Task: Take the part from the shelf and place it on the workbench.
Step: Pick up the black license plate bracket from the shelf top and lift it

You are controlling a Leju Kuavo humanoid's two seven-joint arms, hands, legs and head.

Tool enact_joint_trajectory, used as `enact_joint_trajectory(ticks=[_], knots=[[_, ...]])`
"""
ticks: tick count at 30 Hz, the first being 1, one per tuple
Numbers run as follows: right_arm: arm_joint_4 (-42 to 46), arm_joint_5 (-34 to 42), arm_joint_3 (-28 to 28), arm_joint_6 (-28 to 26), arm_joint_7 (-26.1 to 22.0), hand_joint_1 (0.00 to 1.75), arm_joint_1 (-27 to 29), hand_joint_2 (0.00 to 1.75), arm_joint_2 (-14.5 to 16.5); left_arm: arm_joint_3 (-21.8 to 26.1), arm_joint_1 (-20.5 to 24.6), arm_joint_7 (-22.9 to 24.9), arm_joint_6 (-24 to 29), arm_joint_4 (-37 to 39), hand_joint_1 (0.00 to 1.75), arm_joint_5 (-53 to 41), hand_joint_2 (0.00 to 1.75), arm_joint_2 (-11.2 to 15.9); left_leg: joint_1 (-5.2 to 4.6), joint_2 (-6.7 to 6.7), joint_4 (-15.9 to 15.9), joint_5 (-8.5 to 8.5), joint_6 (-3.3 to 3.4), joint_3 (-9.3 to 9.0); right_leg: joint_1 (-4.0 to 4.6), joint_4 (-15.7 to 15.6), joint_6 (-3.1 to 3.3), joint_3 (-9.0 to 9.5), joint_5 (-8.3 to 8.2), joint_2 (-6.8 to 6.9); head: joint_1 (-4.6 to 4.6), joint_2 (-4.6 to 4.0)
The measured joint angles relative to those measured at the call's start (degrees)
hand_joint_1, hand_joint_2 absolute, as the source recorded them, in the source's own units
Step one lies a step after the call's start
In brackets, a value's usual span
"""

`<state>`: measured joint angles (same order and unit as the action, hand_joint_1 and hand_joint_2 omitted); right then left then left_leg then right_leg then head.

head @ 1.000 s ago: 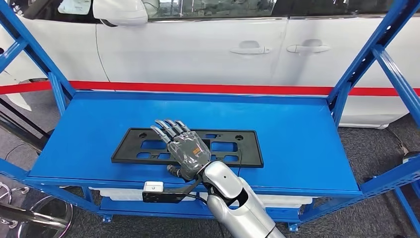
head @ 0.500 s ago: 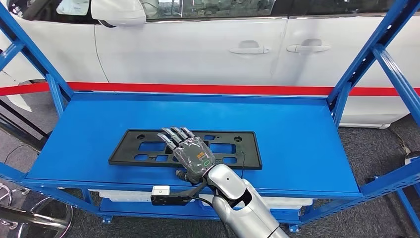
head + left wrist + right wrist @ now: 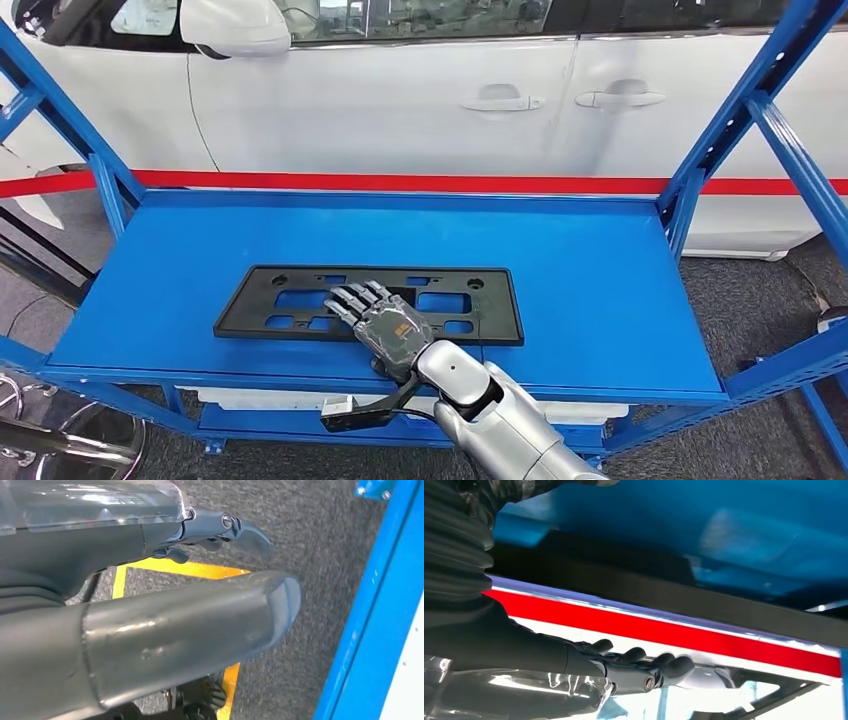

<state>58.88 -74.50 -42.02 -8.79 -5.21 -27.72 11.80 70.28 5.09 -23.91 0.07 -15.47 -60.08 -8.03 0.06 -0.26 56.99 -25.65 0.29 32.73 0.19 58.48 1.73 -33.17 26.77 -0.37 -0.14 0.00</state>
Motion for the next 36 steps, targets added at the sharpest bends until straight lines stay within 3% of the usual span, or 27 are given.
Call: enact_joint_trajectory(ticks=[2,3,6,7,8,9,10,12,14,16,18,21,22,23,24,26,28,32,34,36], knots=[[-0.78,-0.50,-0.50,-0.20,0.12,0.00,-0.72,1.75,-0.10,0.01,-0.07,-0.05,0.00,0.02,0.00,-0.05,0.00,0.09,0.35,0.12,-0.85,0.44,0.61,-0.53,0.04,0.56,-0.61,0.05,0.61,0.04,0.01,0.00],[-1.17,-1.07,-0.82,-0.42,0.44,0.00,-1.03,1.75,-0.18,0.01,-0.05,-0.11,0.00,0.03,0.00,-0.08,0.00,0.10,0.55,0.20,-1.31,0.71,0.96,-0.78,0.05,2.12,-0.90,-0.57,1.69,0.05,0.01,0.00],[-1.97,-4.27,-2.04,-1.97,3.08,0.00,-1.26,1.75,-0.53,0.01,-0.03,-0.34,0.01,0.04,0.00,-0.17,0.00,0.09,0.67,0.34,-1.69,0.93,1.40,-0.90,-0.32,12.31,-1.56,-5.51,6.82,0.08,0.02,0.00],[-2.07,-5.71,-2.47,-2.61,4.39,0.00,-1.17,1.75,-0.61,0.01,-0.06,-0.40,0.02,0.05,0.00,-0.22,0.00,0.09,0.66,0.36,-1.67,0.90,1.40,-0.89,-0.49,14.92,-1.73,-6.86,7.55,0.09,0.02,0.00],[-2.09,-7.29,-2.80,-3.10,5.71,0.00,-1.04,1.75,-0.63,0.01,-0.09,-0.45,0.03,0.05,0.00,-0.30,0.00,0.08,0.66,0.37,-1.62,0.85,1.36,-0.91,-0.65,15.51,-1.87,-7.21,7.11,0.12,0.02,0.00],[-2.02,-8.69,-3.02,-3.46,6.88,0.00,-0.89,1.75,-0.61,0.01,-0.10,-0.50,0.07,0.07,0.00,-0.36,0.00,0.04,0.68,0.33,-1.53,0.78,1.27,-0.97,-0.81,13.82,-1.95,-6.39,5.66,0.17,0.02,0.00],[-1.87,-9.73,-3.13,-3.83,7.99,0.00,-0.72,1.75,-0.56,0.01,-0.10,-0.57,0.11,0.08,0.00,-0.43,0.00,-0.02,0.70,0.26,-1.35,0.66,1.10,-1.03,-0.96,10.10,-1.97,-4.51,3.56,0.24,0.03,0.00],[-1.24,-10.70,-3.18,-4.50,10.69,0.71,-0.36,1.75,-0.39,0.01,-0.09,-0.73,0.25,0.09,0.00,-0.51,0.00,-0.14,0.59,0.08,-0.76,0.28,0.58,-0.93,-1.02,2.87,-1.68,-0.97,0.81,0.33,0.02,0.00],[-0.32,-10.88,-3.39,-4.75,14.84,1.44,-0.04,1.75,-0.24,0.01,-0.10,-0.90,0.38,0.09,0.00,-0.67,0.00,-0.19,0.48,0.01,-0.35,0.05,-0.13,-0.67,-0.78,0.42,-1.11,0.01,0.35,0.27,0.01,0.00],[0.67,-10.92,-4.18,-4.25,19.58,1.45,-0.12,1.75,-0.24,0.01,-0.09,-1.04,0.44,0.09,0.00,-0.91,0.00,-0.19,0.61,0.02,-0.31,0.00,-0.86,-0.49,-0.69,0.31,-0.37,-0.17,0.02,0.14,0.01,0.00],[1.54,-10.93,-5.30,-3.69,22.76,1.45,-0.63,1.75,-0.28,0.01,-0.05,-1.13,0.44,0.10,0.00,-1.11,0.00,-0.28,0.77,0.05,1.56,-1.41,-1.45,0.31,-0.88,-0.07,0.34,-0.11,-0.32,0.13,0.01,0.00],[2.14,-10.94,-6.58,-3.30,23.85,1.45,-1.13,1.75,-0.38,0.01,0.00,-1.18,0.45,0.11,0.00,-1.20,0.00,-0.39,0.89,0.08,11.71,-6.58,-2.09,4.97,-0.81,-0.17,0.81,-0.19,-0.44,0.22,0.00,0.00],[2.17,-10.94,-6.95,-3.27,23.93,1.45,-1.14,1.75,-0.48,0.01,-0.05,-1.18,0.46,0.11,0.00,-1.20,0.00,-0.39,0.91,0.08,14.75,-7.52,-2.17,6.48,-0.70,-0.09,0.87,-0.27,-0.40,0.24,0.00,0.00],[2.17,-10.94,-7.27,-3.26,23.99,1.45,-1.13,1.75,-0.60,0.01,-0.10,-1.18,0.47,0.11,0.00,-1.20,0.00,-0.39,0.91,0.08,15.98,-7.40,-2.14,7.18,-0.59,0.02,0.93,-0.32,-0.34,0.24,0.00,0.00],[2.21,-10.94,-7.53,-3.26,24.02,1.45,-1.13,1.75,-0.69,0.01,-0.13,-1.18,0.48,0.11,0.00,-1.21,0.00,-0.39,0.90,0.08,14.92,-6.17,-2.00,6.77,-0.49,0.12,0.97,-0.32,-0.27,0.22,-0.01,0.00],[2.43,-10.94,-7.88,-3.28,24.10,1.50,-1.20,1.75,-0.76,0.01,-0.12,-1.18,0.48,0.11,0.00,-1.22,0.00,-0.38,0.78,0.08,7.75,-2.23,-1.35,3.48,-0.36,0.22,0.93,-0.15,-0.10,0.15,0.00,0.00],[2.75,-10.94,-8.03,-3.32,24.24,1.57,-1.48,1.75,-0.78,0.01,-0.04,-1.19,0.49,0.11,0.00,-1.25,0.00,-0.36,0.38,0.11,1.49,-0.16,-0.60,0.52,-0.23,0.26,0.60,-0.17,-0.03,0.06,0.00,0.00],[3.00,-10.94,-8.22,-3.09,25.44,1.60,-2.16,1.75,-0.84,0.01,-0.07,-1.31,0.54,0.11,0.00,-1.27,0.00,-0.37,0.22,0.13,-0.71,0.24,0.32,-0.49,-0.20,0.22,-0.59,-0.21,0.09,0.00,0.01,0.00],[3.06,-10.94,-8.43,-2.63,25.83,1.64,-2.67,1.75,-0.93,0.01,-0.02,-1.50,0.53,0.11,0.00,-1.28,0.00,-0.40,0.55,0.29,-1.55,0.69,0.91,-0.93,-0.19,3.43,-1.14,-1.55,2.26,0.05,0.02,0.00],[2.97,-10.94,-8.69,-2.31,25.68,1.65,-2.87,1.75,-1.09,0.02,0.02,-1.84,0.38,0.11,0.00,-1.29,0.00,-0.39,0.57,0.43,-1.66,0.72,1.20,-0.96,-0.44,10.47,-1.50,-4.95,5.87,0.08,0.02,0.00]])
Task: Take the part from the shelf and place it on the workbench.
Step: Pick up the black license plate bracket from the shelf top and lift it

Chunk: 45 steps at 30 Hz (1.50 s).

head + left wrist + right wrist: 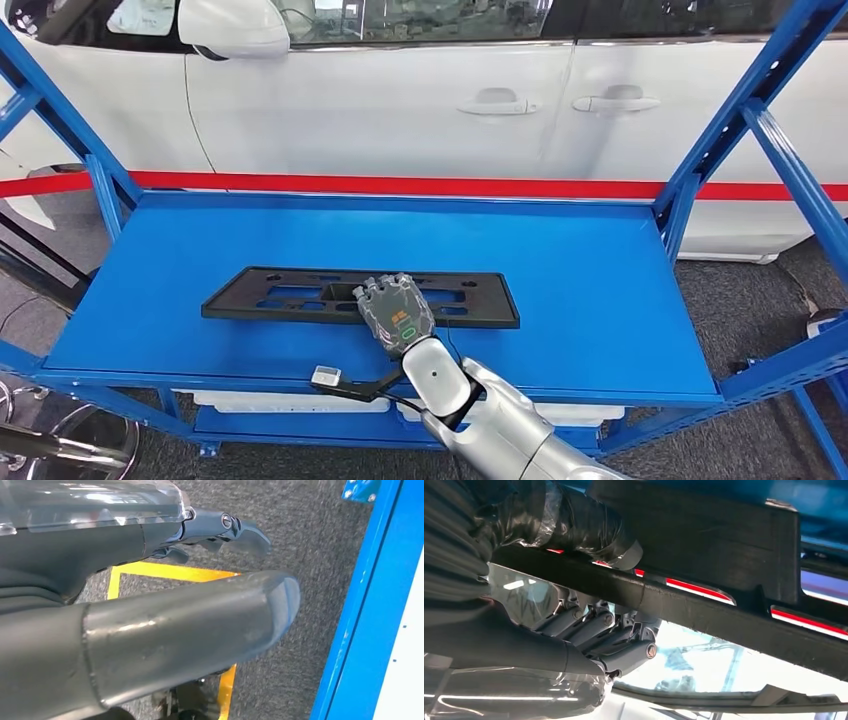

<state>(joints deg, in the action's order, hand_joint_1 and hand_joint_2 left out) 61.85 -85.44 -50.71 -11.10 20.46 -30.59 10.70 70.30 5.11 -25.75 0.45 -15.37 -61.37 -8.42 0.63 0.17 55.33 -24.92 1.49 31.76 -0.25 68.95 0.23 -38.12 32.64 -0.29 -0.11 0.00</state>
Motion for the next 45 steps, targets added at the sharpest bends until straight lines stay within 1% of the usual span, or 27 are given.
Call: enact_joint_trajectory(ticks=[1,2,3,4,5,7,9,12,14,16,17,18,19,21,22,23,25,27,29,31,33,35,37,39,41,43,45], knots=[[-0.09,0.00,-0.10,0.01,-0.25,1.66,0.04,1.75,-0.08,0.01,-0.02,-0.27,-0.17,0.00,0.00,0.00,0.00,0.01,-0.02,0.04,0.05,-0.04,0.05,0.03,-0.12,3.23,-0.16,-1.64,1.15,0.01,0.00,0.00],[-0.18,0.00,-0.16,-0.06,-0.55,1.67,0.09,1.75,-0.16,0.01,-0.05,-0.65,-0.40,0.01,0.00,-0.01,0.00,0.02,-0.02,0.06,0.14,-0.11,0.06,0.04,-0.26,4.88,-0.31,-2.54,1.25,0.03,-0.01,0.00],[-0.24,0.00,-0.18,-0.17,-0.82,1.66,0.10,1.75,-0.23,0.02,-0.07,-1.11,-0.66,0.01,0.00,-0.03,0.00,0.02,0.00,0.04,0.29,-0.20,0.01,0.03,-0.39,4.45,-0.42,-2.41,0.26,0.07,0.00,0.00],[-0.27,0.00,-0.19,-0.29,-1.08,1.64,0.10,1.75,-0.27,0.02,-0.07,-1.59,-0.90,0.02,0.00,-0.10,0.00,0.02,0.02,-0.02,0.54,-0.36,-0.10,0.02,-0.54,1.83,-0.47,-1.16,-1.63,0.12,-0.01,0.00],[-0.28,0.00,-0.19,-0.44,-1.31,1.62,0.09,1.75,-0.29,0.02,-0.07,-2.04,-1.10,0.02,0.00,-0.16,0.00,0.01,0.05,-0.09,0.89,-0.60,-0.29,0.02,-0.68,-2.07,-0.45,0.71,-3.60,0.19,0.00,0.00],[-0.25,0.00,-0.19,-0.74,-1.81,1.60,0.11,1.75,-0.29,0.02,-0.04,-2.65,-1.39,0.02,0.00,-0.24,0.00,-0.01,-0.11,-0.27,1.70,-1.13,-0.89,0.27,-0.65,-7.98,-0.13,3.56,-5.63,0.22,-0.01,0.00],[-0.20,0.00,-0.17,-0.89,-2.23,1.61,0.18,1.75,-0.29,0.02,-0.03,-3.13,-1.65,0.02,0.00,-0.22,0.00,0.00,-0.21,-0.35,2.06,-1.35,-1.55,0.51,-0.38,-9.10,0.45,3.97,-5.55,0.13,-0.01,0.00],[-0.06,0.00,-0.12,-0.83,-2.69,1.64,0.17,1.75,-0.27,0.01,-0.01,-4.19,-2.40,0.03,0.00,-0.18,0.00,0.01,0.03,-0.36,2.91,-2.16,-2.45,0.76,-0.51,-9.56,1.51,4.13,-5.84,0.17,-0.02,0.00],[0.03,0.00,-0.03,-0.72,-2.85,1.67,0.20,1.75,-0.26,0.00,0.00,-5.16,-3.00,0.04,0.00,-0.14,0.00,0.00,0.15,-0.33,7.78,-5.07,-2.95,2.95,-0.64,-9.84,2.01,4.28,-6.00,0.30,-0.02,0.00],[0.03,0.00,0.17,-0.69,-3.05,1.68,0.36,1.75,-0.29,0.01,-0.07,-6.03,-3.57,0.04,0.00,-0.07,0.00,0.04,0.21,-0.32,15.44,-8.39,-3.29,6.62,-0.53,-9.84,2.20,4.18,-5.99,0.37,-0.02,0.00],[0.01,0.00,0.31,-0.72,-3.17,1.68,0.47,1.75,-0.32,0.01,-0.16,-6.42,-3.87,0.04,0.00,-0.03,0.00,0.06,0.22,-0.32,17.86,-8.92,-3.34,7.86,-0.48,-9.83,2.22,4.17,-5.98,0.38,-0.02,0.00],[0.01,0.00,0.48,-0.78,-3.27,1.68,0.56,1.75,-0.33,0.02,-0.22,-6.82,-4.19,0.04,0.00,0.01,0.00,0.07,0.22,-0.32,18.21,-8.34,-3.31,8.12,-0.45,-9.81,2.23,4.20,-5.97,0.36,-0.02,0.00],[0.00,0.00,0.67,-0.89,-3.37,1.68,0.60,1.75,-0.33,0.02,-0.25,-7.16,-4.44,0.04,0.00,0.02,0.00,0.07,0.22,-0.32,16.20,-6.69,-3.18,7.23,-0.44,-9.80,2.21,4.28,-5.96,0.32,-0.02,0.00],[0.01,0.00,1.13,-1.09,-3.61,1.68,0.63,1.75,-0.32,0.01,-0.18,-7.51,-4.64,0.04,0.00,0.02,0.00,0.10,0.14,-0.33,8.24,-2.76,-2.72,3.40,-0.38,-9.79,2.10,4.49,-5.90,0.21,-0.02,0.00],[0.02,0.00,1.40,-1.22,-3.84,1.68,0.64,1.75,-0.32,0.00,-0.10,-7.56,-4.61,0.04,0.00,-0.01,0.00,0.13,0.02,-0.34,4.78,-1.63,-2.45,1.74,-0.30,-9.76,1.94,4.51,-5.88,0.14,-0.02,0.00],[0.12,0.00,1.84,-1.47,-4.37,1.68,0.78,1.75,-0.32,-0.01,-0.01,-7.55,-4.58,0.04,0.00,-0.03,0.00,0.15,-0.12,-0.37,2.70,-1.19,-2.19,0.77,-0.23,-9.76,1.69,4.46,-5.90,0.09,-0.02,0.00],[0.89,0.05,3.53,-2.31,-6.86,1.68,1.70,1.75,-0.17,-0.01,0.08,-7.57,-4.53,0.04,0.00,-0.08,0.00,0.18,-0.36,-0.42,1.79,-1.27,-1.73,0.48,-0.18,-9.93,1.04,4.36,-6.08,0.03,-0.02,0.00],[2.31,0.23,5.98,-3.12,-10.63,1.68,3.15,1.75,0.16,-0.01,0.07,-7.71,-4.49,0.04,0.00,-0.06,0.00,0.20,-0.14,-0.42,1.24,-0.82,-1.18,0.33,-0.05,-9.95,0.42,4.36,-6.07,0.03,-0.01,0.00],[3.08,0.37,7.21,-3.38,-12.53,1.68,3.83,1.75,0.36,-0.01,0.08,-7.82,-4.47,0.04,0.00,-0.04,0.00,0.20,0.14,-0.40,0.69,-0.46,-0.88,0.12,0.13,-9.79,0.14,4.32,-5.93,0.01,0.01,0.00],[3.13,0.38,7.28,-3.40,-12.64,1.68,3.89,1.75,0.36,-0.01,0.08,-7.83,-4.47,0.04,0.00,-0.04,0.00,0.20,0.18,-0.37,0.69,-0.44,-0.86,0.11,0.08,-9.75,0.13,4.32,-5.90,0.03,0.01,0.00],[11.65,8.24,12.32,-4.29,-19.45,1.68,8.56,1.75,0.46,0.02,0.06,-8.01,-4.37,0.05,0.00,0.39,0.00,0.20,0.17,-0.36,1.03,-0.60,-0.45,0.28,-0.21,-3.71,-0.10,1.35,-3.81,0.10,-0.01,0.00],[22.12,17.55,18.19,-5.11,-26.71,1.68,13.62,1.75,0.55,0.04,0.01,-8.27,-4.27,0.06,0.00,0.85,0.00,0.15,0.12,-0.43,1.73,-1.06,-0.29,0.47,-0.50,-2.35,-0.15,0.65,-3.60,0.23,-0.02,0.00],[25.75,20.75,19.87,-5.09,-28.10,1.68,14.70,1.75,0.55,0.04,-0.02,-8.54,-4.27,0.07,0.00,0.95,0.00,0.10,-0.08,-0.53,2.46,-1.56,-0.88,0.66,-0.37,-7.89,0.22,3.22,-5.50,0.28,-0.02,0.00],[29.45,25.25,21.39,-4.97,-30.06,1.68,16.21,1.75,0.55,0.05,-0.08,-8.82,-4.20,0.07,0.00,1.14,0.00,0.09,-0.16,-0.56,2.69,-1.75,-1.54,0.85,-0.10,-8.73,0.70,3.43,-5.56,0.19,-0.02,0.00],[33.53,30.29,22.62,-4.40,-32.15,1.68,17.67,1.75,0.55,0.09,-0.15,-9.02,-4.08,0.07,0.00,1.34,0.00,0.05,0.03,-0.50,2.96,-2.17,-2.14,0.99,-0.25,-8.95,1.34,3.41,-5.74,0.15,-0.02,0.00],[37.23,33.82,23.43,-3.66,-33.56,1.68,18.54,1.75,0.55,0.14,-0.16,-9.15,-4.00,0.08,0.00,1.44,0.00,-0.06,0.12,-0.41,6.24,-4.44,-2.68,2.36,-0.52,-9.27,1.91,3.52,-5.91,0.22,-0.02,0.00],[39.88,35.32,24.01,-3.17,-34.13,1.68,19.22,1.75,0.55,0.28,-0.19,-9.19,-3.96,0.09,0.00,1.48,0.00,-0.13,0.16,-0.38,13.65,-8.18,-3.06,5.70,-0.47,-9.28,2.16,3.51,-5.89,0.26,-0.02,0.00]])
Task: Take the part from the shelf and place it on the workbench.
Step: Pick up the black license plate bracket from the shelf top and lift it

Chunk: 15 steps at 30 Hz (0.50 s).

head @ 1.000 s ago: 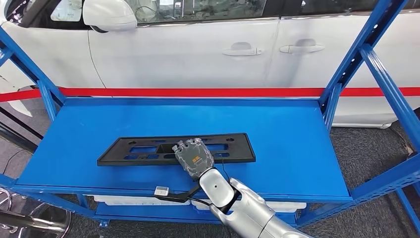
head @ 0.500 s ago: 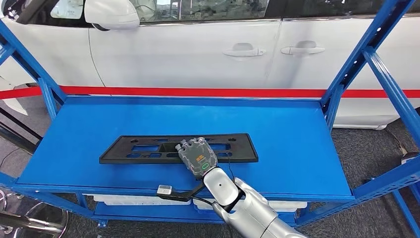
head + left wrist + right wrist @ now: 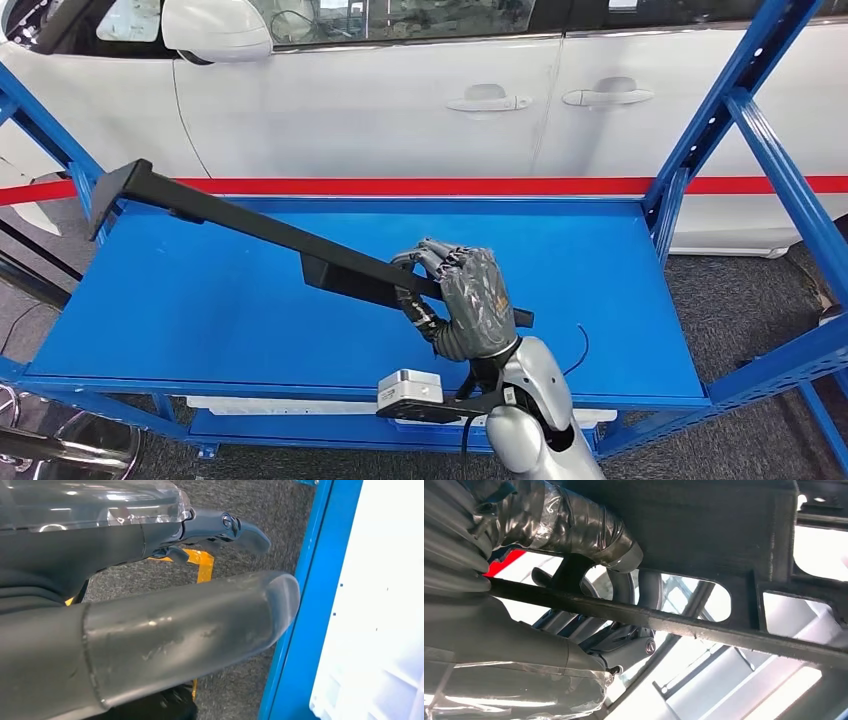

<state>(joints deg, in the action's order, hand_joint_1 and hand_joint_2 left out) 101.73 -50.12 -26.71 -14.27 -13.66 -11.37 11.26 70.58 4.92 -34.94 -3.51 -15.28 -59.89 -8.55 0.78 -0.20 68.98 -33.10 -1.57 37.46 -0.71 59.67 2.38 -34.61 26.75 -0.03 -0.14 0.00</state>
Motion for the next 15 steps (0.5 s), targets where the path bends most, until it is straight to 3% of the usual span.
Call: enact_joint_trajectory(ticks=[2,3,5,7,8,11,13,15], knots=[[1.51,0.60,0.39,0.24,-0.30,1.68,0.83,1.75,-0.01,0.20,-0.11,-0.01,0.03,0.01,0.00,0.04,0.00,0.01,0.01,0.00,5.36,-1.52,-0.09,2.60,0.09,0.03,0.04,-0.01,0.03,0.00,0.00,0.00],[2.05,1.17,0.54,0.33,-0.60,1.68,1.20,1.75,-0.02,0.26,-0.16,-0.01,0.03,0.01,0.00,0.09,0.00,0.00,0.00,0.00,4.93,-0.63,0.02,2.48,0.13,0.04,0.05,0.00,0.04,-0.03,-0.01,0.00],[3.31,3.78,0.79,1.06,-1.64,1.68,1.70,1.75,-0.02,0.31,-0.17,-0.07,0.04,0.02,0.00,0.30,0.00,0.00,-0.05,0.00,-1.92,3.34,0.53,-0.75,0.20,0.06,0.02,0.11,0.05,-0.13,0.00,0.00],[4.98,9.14,0.89,3.09,-3.00,1.68,2.04,1.75,-0.02,0.45,-0.08,-0.24,0.06,0.02,0.00,0.63,0.00,0.03,-0.36,0.00,-9.07,5.81,1.19,-4.26,0.36,0.04,-0.24,0.16,0.06,-0.19,0.01,0.00],[5.94,12.88,0.90,4.75,-3.55,1.68,2.30,1.75,-0.02,0.59,-0.05,-0.35,0.07,0.02,0.00,0.87,0.00,0.04,-0.53,-0.01,-10.78,6.13,1.45,-5.09,0.40,0.02,-0.50,0.16,0.05,-0.18,0.01,0.00],[9.10,26.07,0.95,11.35,-4.36,1.68,3.23,1.75,-0.16,1.37,-0.22,-0.86,-0.02,0.02,0.00,1.97,0.00,0.10,-0.57,-0.04,-11.77,6.38,2.18,-5.44,0.39,-0.07,-1.51,0.27,0.07,-0.10,0.01,0.00],[11.01,31.85,0.96,14.30,-4.47,1.68,3.60,1.75,-0.39,1.93,-0.34,-1.20,-0.14,0.02,0.00,2.51,0.00,0.12,-0.25,0.09,-12.56,6.90,2.93,-5.80,0.44,2.12,-2.00,-0.52,1.74,-0.07,0.01,0.00],[12.39,34.04,0.97,15.43,-4.51,1.68,3.89,1.75,-0.77,2.30,-0.36,-1.34,-0.22,0.02,0.00,2.76,0.00,0.13,-0.18,0.18,-12.82,7.08,3.38,-5.93,0.38,8.42,-2.28,-3.32,5.40,-0.07,0.02,0.00]])
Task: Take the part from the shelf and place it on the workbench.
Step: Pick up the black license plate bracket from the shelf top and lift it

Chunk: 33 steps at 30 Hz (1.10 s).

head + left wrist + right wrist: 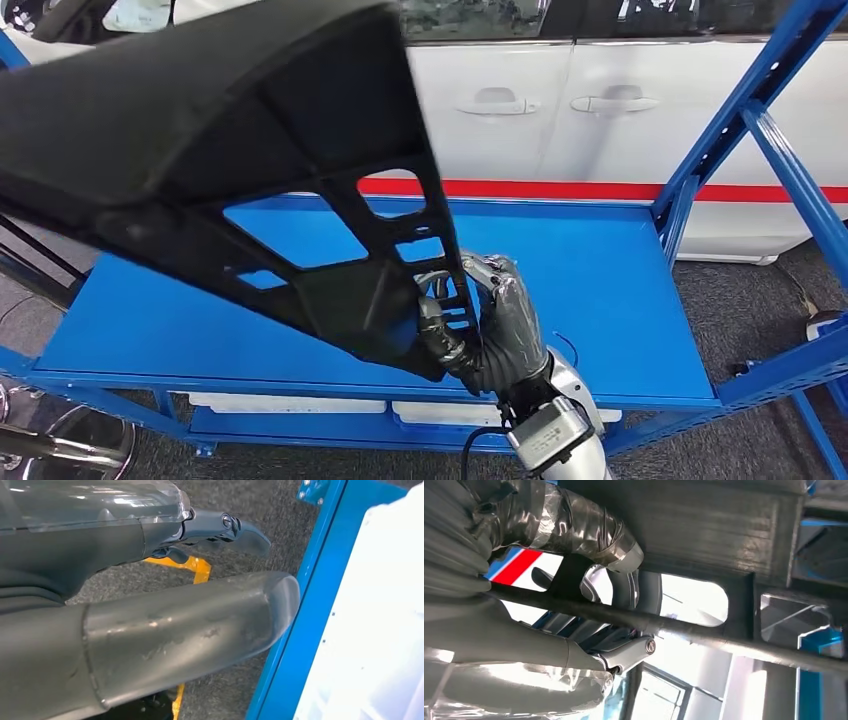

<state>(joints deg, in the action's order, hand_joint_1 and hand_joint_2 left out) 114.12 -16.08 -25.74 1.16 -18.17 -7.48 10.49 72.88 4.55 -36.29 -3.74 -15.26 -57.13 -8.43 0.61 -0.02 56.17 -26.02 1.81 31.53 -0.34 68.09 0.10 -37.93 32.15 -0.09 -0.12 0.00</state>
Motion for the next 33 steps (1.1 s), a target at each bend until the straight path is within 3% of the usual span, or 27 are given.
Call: enact_joint_trajectory(ticks=[2,3,4,5,7,8,12,14,17,18,19,20,21,23,27,29,31,32,33], knots=[[0.77,0.47,0.01,0.30,0.04,1.68,0.49,1.75,-0.46,0.34,-0.02,-0.02,-0.02,0.00,0.00,0.11,0.00,0.01,-0.04,0.01,0.14,-0.06,0.06,0.07,-0.12,6.09,-0.26,-2.90,2.27,0.01,0.00,0.00],[0.99,0.52,0.01,0.30,0.07,1.68,0.71,1.75,-0.67,0.52,-0.03,-0.02,-0.02,0.00,0.00,0.14,0.00,0.01,-0.05,-0.01,0.27,-0.12,0.04,0.10,-0.20,6.64,-0.34,-3.20,1.87,0.02,0.01,0.00],[1.21,0.53,0.01,0.30,0.09,1.68,0.84,1.75,-0.84,0.66,-0.05,-0.02,-0.03,0.00,0.00,0.15,0.00,0.01,-0.04,-0.05,0.46,-0.24,-0.03,0.11,-0.30,4.85,-0.37,-2.34,0.39,0.04,0.01,0.00],[1.43,0.54,0.01,0.30,0.10,1.68,0.88,1.75,-0.96,0.76,-0.06,-0.02,-0.03,0.00,0.00,0.15,0.00,0.00,-0.03,-0.11,0.73,-0.43,-0.17,0.10,-0.40,1.18,-0.33,-0.50,-1.69,0.06,0.01,0.00],[1.88,0.56,0.01,0.30,0.08,1.68,0.90,1.75,-1.12,0.85,-0.08,-0.02,-0.04,0.00,0.00,0.14,0.00,-0.01,-0.14,-0.21,1.42,-0.93,-0.68,0.24,-0.42,-5.64,0.04,2.87,-4.28,0.04,0.00,0.00],[2.03,0.57,0.01,0.30,0.08,1.68,0.94,1.75,-1.16,0.86,-0.07,-0.03,-0.04,0.00,0.00,0.14,0.00,0.00,-0.22,-0.24,1.69,-1.12,-1.01,0.34,-0.34,-7.38,0.28,3.67,-4.68,0.00,-0.01,0.00],[2.42,1.05,0.03,0.69,0.08,1.68,1.03,1.75,-1.28,0.87,-0.04,-0.13,-0.07,0.00,0.00,0.19,0.00,-0.01,-0.14,-0.21,2.00,-1.61,-2.33,0.51,-0.20,-8.18,1.49,3.81,-4.89,-0.11,-0.01,0.00],[2.63,2.28,0.03,1.64,0.09,1.68,1.05,1.75,-1.32,0.89,-0.01,-0.20,-0.16,0.00,0.00,0.34,0.00,-0.05,0.00,-0.17,5.35,-3.88,-2.91,1.94,-0.42,-8.56,2.02,3.94,-5.11,0.00,-0.02,0.00],[3.43,4.80,0.02,3.66,0.02,1.68,1.46,1.75,-1.76,1.19,-0.13,-0.38,-0.42,0.00,0.00,0.79,0.00,-0.02,0.08,-0.16,16.05,-9.04,-3.40,6.84,-0.31,-8.47,2.37,3.75,-5.28,0.22,-0.02,0.00],[3.80,5.51,-0.01,4.30,-0.15,1.68,1.74,1.75,-2.08,1.33,-0.22,-0.43,-0.55,0.01,0.00,0.89,0.00,-0.01,0.08,-0.16,17.68,-9.31,-3.38,7.56,-0.27,-8.39,2.41,3.70,-5.33,0.27,-0.01,0.00],[4.23,6.17,-0.09,4.90,-0.47,1.68,2.04,1.75,-2.48,1.47,-0.29,-0.48,-0.69,0.01,0.00,0.94,0.00,-0.01,0.08,-0.16,17.05,-8.43,-3.27,7.19,-0.23,-8.32,2.41,3.66,-5.33,0.26,-0.02,0.00],[4.68,6.83,-0.26,5.48,-0.91,1.68,2.31,1.75,-2.91,1.58,-0.33,-0.50,-0.83,0.02,0.00,0.98,0.00,-0.01,0.06,-0.16,14.23,-6.65,-3.05,5.71,-0.19,-8.27,2.40,3.66,-5.33,0.24,-0.02,0.00],[5.16,7.52,-0.54,6.02,-1.48,1.68,2.57,1.75,-3.33,1.68,-0.33,-0.50,-0.99,0.02,0.00,1.00,0.00,0.01,0.00,-0.18,9.99,-4.62,-2.66,3.51,-0.16,-8.24,2.38,3.68,-5.34,0.21,-0.02,0.00],[5.96,8.86,-1.32,6.92,-2.70,1.68,3.04,1.75,-4.07,1.83,-0.27,-0.42,-1.36,0.02,0.00,0.99,0.00,0.10,-0.32,-0.17,3.21,-2.12,-1.92,0.06,0.00,-8.23,2.05,3.65,-5.50,0.18,-0.01,0.00],[6.44,9.96,-2.60,7.42,-4.85,1.68,3.97,1.75,-5.35,2.17,-0.30,0.37,-2.55,0.04,0.00,0.85,0.00,0.26,-0.53,-0.06,0.79,-0.73,-0.87,-0.57,-0.04,-8.53,0.64,3.50,-6.01,0.16,0.00,0.00],[6.45,10.58,-2.80,7.59,-5.82,1.68,4.46,1.75,-6.12,2.25,-0.29,0.93,-3.55,0.08,0.00,0.72,0.00,0.30,-0.21,0.18,-0.24,0.50,-0.17,-0.22,0.04,-6.16,0.08,2.52,-3.43,0.08,0.04,0.00],[6.41,11.42,-2.82,8.33,-6.77,1.68,5.10,1.75,-7.27,2.27,-0.30,1.38,-4.27,0.11,0.00,0.52,0.00,0.32,-0.14,0.32,-0.50,1.43,0.24,0.79,-0.02,0.32,-0.26,0.20,1.52,0.05,0.06,0.00],[6.35,11.69,-2.81,8.87,-7.45,1.68,5.53,1.75,-8.00,2.27,-0.34,1.57,-4.47,0.11,0.00,0.35,0.00,0.35,-0.18,0.35,-0.34,1.79,0.25,1.47,-0.08,3.67,-0.42,-0.79,3.38,0.05,0.05,0.00],[6.27,11.80,-2.78,9.34,-8.22,1.68,6.01,1.75,-8.69,2.27,-0.39,1.71,-4.57,0.11,0.00,0.15,0.00,0.37,-0.19,0.38,-0.07,2.11,0.20,2.17,-0.14,5.65,-0.55,-1.05,4.19,0.06,0.05,0.00]])
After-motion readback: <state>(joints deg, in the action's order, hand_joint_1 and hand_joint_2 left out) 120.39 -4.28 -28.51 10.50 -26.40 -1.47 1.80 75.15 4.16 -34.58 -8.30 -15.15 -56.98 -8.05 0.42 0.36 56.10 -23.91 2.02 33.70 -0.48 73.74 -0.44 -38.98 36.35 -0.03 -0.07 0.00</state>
